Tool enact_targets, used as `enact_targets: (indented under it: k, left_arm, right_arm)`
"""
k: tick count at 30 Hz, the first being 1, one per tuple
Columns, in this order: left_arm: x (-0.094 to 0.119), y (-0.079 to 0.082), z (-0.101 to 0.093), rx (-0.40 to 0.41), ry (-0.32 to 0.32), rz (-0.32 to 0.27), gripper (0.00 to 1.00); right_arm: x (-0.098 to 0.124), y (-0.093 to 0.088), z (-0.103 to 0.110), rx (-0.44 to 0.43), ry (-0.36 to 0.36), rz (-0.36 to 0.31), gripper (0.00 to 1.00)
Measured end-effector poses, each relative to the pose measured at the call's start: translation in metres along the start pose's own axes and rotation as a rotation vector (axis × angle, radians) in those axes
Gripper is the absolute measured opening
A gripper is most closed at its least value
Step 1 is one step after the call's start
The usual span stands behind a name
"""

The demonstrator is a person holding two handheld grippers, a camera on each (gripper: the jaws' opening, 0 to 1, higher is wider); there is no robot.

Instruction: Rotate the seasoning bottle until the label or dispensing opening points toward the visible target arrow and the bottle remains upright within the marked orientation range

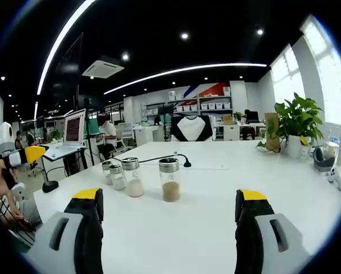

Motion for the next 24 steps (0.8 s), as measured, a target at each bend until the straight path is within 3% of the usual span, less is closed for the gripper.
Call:
enact_targets:
  k: [24]
  left_arm:
    - [0.0015, -0.0008, 0.0001, 0.003, 0.007, 0.007, 1.00]
  right_arm:
    - [-0.0003, -0.0011, 0.0016, -0.003, 0.011, 0.012, 0.98]
Point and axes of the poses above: the point that each gripper's makers call its tool centre point, and the gripper's own axes: x roughly backward along the fingers, z roughly to its left, y roughly out of its top, the point moved 6 cm from there along x, roughly backward along the fingers, and after that the axes turned 13 degrees about x, right-handed, at the moved point
